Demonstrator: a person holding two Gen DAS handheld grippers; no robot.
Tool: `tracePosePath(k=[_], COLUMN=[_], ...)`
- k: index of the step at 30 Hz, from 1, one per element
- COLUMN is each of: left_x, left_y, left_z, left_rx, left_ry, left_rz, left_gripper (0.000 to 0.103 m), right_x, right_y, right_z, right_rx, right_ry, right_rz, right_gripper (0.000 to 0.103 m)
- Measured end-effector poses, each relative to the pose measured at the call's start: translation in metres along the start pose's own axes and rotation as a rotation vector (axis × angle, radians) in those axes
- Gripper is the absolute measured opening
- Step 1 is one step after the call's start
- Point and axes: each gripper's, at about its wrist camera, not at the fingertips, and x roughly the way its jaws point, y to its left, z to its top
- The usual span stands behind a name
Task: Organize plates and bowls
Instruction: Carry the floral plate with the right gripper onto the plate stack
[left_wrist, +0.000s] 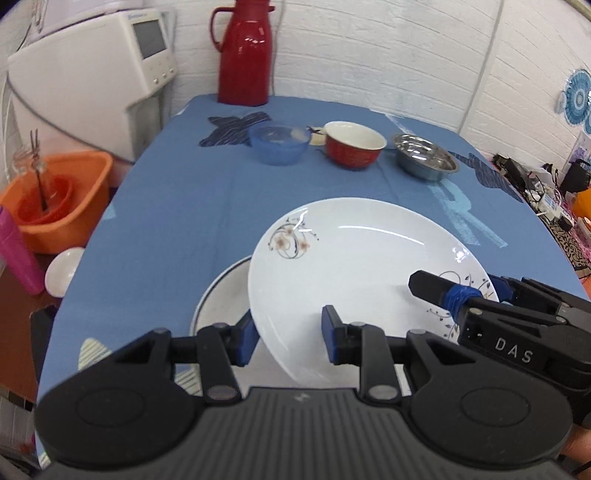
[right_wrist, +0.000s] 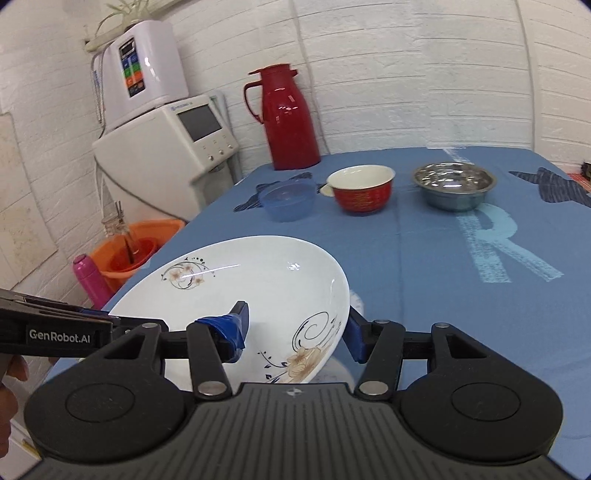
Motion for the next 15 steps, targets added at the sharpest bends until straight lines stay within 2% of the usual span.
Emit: tracePosePath(k=[3, 5, 9, 12, 13, 15], left_x=[0.003, 0.003, 0.004, 0.006, 0.006, 0.007], left_y=[0.022, 0.032, 0.026, 0.032, 0.034, 0.038], left_z=[-0.014, -0.02, -0.022, -0.022, -0.023, -0.023], left_rx=[-0.022, -0.033, 0.008, -0.005, -0.016, -0.028], left_ry=[0.01, -0.005, -0.033, -0.036, -0.034, -0.03], left_rz=[0.031, 0.001, 0.027, -0.012, -0.029, -0.062], left_gripper=[0.025, 0.025, 0.026, 0.027, 0.029, 0.042], right_x=[0.015, 0.021, 0.021, 0.02, 0.021, 0.021], right_y=[0.018, 0.025, 0.028, 0.031, 0.03, 0.029], right_z=[-0.011, -0.017, -0.017, -0.019, -0.019, -0.022], right_rx=[-0.017, -0.025, -0.052, -0.076, -0.078, -0.07], right_ry=[0.04, 0.043, 0.035, 0.035, 0.038, 0.032], right_rz=[0.026, 0.011, -0.009, -0.021, -0.024, -0.022], right_gripper=[0.04, 0.041, 0.042, 0.042, 0.042, 0.042])
